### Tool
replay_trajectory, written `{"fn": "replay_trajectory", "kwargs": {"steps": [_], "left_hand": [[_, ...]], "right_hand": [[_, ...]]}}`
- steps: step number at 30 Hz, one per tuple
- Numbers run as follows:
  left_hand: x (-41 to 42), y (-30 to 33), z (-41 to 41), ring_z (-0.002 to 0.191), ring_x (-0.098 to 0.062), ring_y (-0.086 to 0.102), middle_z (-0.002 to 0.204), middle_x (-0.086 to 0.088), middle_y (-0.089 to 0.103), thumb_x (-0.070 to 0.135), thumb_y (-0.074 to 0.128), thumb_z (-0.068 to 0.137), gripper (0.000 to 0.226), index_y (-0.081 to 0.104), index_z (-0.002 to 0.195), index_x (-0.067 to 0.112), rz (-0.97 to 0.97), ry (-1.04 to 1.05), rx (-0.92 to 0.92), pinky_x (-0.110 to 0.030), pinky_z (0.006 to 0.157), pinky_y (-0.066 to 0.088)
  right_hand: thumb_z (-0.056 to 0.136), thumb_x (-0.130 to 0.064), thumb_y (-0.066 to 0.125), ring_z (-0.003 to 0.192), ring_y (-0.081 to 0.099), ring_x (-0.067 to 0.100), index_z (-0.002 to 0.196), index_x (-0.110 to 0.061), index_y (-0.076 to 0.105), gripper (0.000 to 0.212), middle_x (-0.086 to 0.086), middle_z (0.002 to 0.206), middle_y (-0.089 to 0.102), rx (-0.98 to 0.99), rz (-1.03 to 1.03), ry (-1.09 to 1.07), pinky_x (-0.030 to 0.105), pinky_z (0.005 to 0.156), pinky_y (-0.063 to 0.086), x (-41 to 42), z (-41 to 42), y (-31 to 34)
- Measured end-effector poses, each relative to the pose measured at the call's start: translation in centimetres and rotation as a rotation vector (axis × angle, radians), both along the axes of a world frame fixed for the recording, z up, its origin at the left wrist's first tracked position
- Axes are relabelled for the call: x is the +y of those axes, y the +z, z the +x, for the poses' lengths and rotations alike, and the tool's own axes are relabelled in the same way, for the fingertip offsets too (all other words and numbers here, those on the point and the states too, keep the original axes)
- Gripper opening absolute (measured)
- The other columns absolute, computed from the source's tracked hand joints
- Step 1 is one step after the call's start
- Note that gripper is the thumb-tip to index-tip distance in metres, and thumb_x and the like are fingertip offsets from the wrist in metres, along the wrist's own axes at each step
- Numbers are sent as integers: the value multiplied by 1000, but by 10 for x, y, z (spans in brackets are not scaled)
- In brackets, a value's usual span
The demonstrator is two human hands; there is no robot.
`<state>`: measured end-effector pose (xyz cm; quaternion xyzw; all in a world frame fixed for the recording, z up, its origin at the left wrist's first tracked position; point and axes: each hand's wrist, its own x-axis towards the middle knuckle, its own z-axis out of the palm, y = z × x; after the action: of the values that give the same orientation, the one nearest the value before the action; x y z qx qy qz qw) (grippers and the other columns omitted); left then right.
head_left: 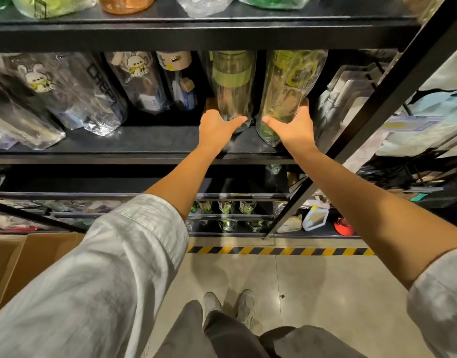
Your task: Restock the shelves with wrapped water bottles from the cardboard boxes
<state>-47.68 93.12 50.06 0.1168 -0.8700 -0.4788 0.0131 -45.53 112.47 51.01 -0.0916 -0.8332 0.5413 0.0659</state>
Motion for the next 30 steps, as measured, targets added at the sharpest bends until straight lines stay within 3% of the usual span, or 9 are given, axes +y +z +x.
{"fn": "replay_trajectory", "kwargs": {"steps": [2, 6, 9, 12, 14, 18, 21, 24, 30], "left_hand": [[-1, -4, -9, 87, -33, 70, 90, -16, 70, 58, 85, 75, 58, 54, 84, 10, -46, 12, -34, -54, 81, 59], [-5, -5, -18, 76, -32, 63, 65, -5, 52, 59, 83, 77, 60, 47, 63, 13, -113, 12, -128, -46, 79, 54], [-6, -5, -23, 89, -32, 68, 73, -6, 59, 56, 83, 78, 55, 53, 67, 11, -58, 12, -169, -48, 90, 55], [-5, -4, -24, 100, -29, 70, 97, -12, 72, 41, 85, 80, 43, 63, 86, 5, 69, 41, -185, -44, 94, 57], [-2, 0, -24, 104, -25, 67, 106, -9, 69, 32, 85, 82, 38, 64, 98, 5, 148, 60, -188, -37, 97, 56], [-3, 3, -27, 109, -19, 61, 114, -5, 63, 25, 86, 82, 55, 63, 127, 3, 237, 59, -210, -31, 100, 52], [-10, 1, -24, 110, -23, 67, 123, -11, 71, 29, 90, 76, 52, 68, 115, 3, 190, -4, -203, -41, 102, 55], [-13, -3, -14, 102, -22, 71, 112, -8, 76, 23, 92, 74, 40, 73, 106, 7, 127, -128, -127, -40, 96, 58], [-7, -3, 4, 101, -11, 67, 112, 0, 69, 17, 92, 74, 48, 59, 109, 23, 201, -193, -15, -30, 91, 56]], "right_hand": [[84, -32, 86, 110, 55, 7, 133, -20, 47, 64, -9, 119, 58, 2, -1, 15, 19, 95, 43, 2, -1, -1], [85, -31, 86, 113, 55, 10, 140, -14, 46, 70, -8, 120, 56, -5, -10, 16, 17, 93, 41, 1, -1, 1], [86, -29, 85, 111, 52, 6, 142, -14, 43, 72, -11, 119, 54, 21, -8, 19, 14, 94, 40, 1, 0, 0], [86, -29, 85, 111, 51, 5, 144, -14, 43, 73, -11, 119, 54, 28, -8, 19, 16, 96, 41, 1, 1, 1], [86, -29, 85, 111, 51, 5, 144, -14, 43, 74, -11, 119, 53, 26, 1, 22, 15, 94, 39, 1, 1, 2], [87, -28, 85, 112, 50, 4, 145, -14, 42, 74, -12, 119, 53, 20, 6, 38, 9, 90, 37, 5, 1, 3], [89, -25, 83, 111, 48, 4, 147, -12, 41, 73, -12, 117, 51, 8, 2, 33, 5, 87, 34, 6, 2, 4], [90, -24, 82, 111, 43, 2, 152, -10, 36, 78, -12, 118, 46, 5, 7, 28, 0, 84, 29, 4, 4, 5], [88, -30, 83, 115, 44, 3, 151, -15, 37, 80, -13, 123, 47, -6, -2, 25, 18, 100, 37, 2, 10, 9]]}}
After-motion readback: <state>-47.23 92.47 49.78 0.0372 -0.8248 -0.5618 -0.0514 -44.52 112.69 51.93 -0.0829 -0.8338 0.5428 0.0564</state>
